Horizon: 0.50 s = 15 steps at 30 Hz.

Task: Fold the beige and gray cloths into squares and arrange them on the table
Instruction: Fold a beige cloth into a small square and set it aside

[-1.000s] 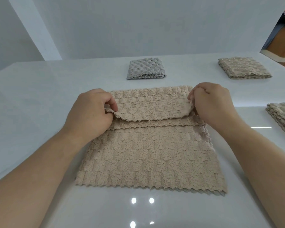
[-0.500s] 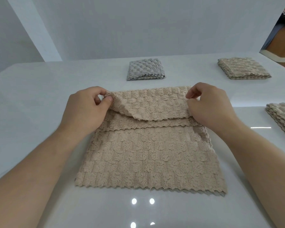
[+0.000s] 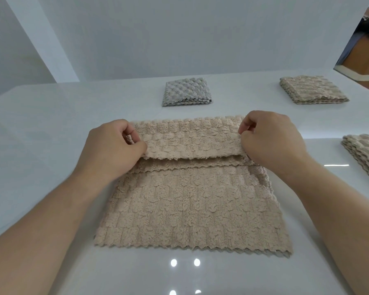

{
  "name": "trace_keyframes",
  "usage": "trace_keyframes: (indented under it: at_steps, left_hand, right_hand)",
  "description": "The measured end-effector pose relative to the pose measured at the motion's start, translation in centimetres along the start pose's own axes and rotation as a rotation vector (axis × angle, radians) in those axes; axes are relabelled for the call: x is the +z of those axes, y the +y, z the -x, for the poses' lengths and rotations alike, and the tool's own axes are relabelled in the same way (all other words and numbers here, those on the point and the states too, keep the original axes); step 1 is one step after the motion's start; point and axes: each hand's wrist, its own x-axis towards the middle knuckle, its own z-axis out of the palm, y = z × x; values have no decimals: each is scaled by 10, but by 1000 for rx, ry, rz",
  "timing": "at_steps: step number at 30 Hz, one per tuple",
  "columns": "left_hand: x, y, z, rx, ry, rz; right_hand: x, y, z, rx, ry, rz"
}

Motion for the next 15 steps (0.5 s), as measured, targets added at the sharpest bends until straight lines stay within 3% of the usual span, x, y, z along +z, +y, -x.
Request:
trace_keyframes:
  at_steps: [15]
  left_hand:
    - [-5, 0, 5, 40, -62, -322]
  right_hand:
    - [1, 0, 3, -36, -38, 142]
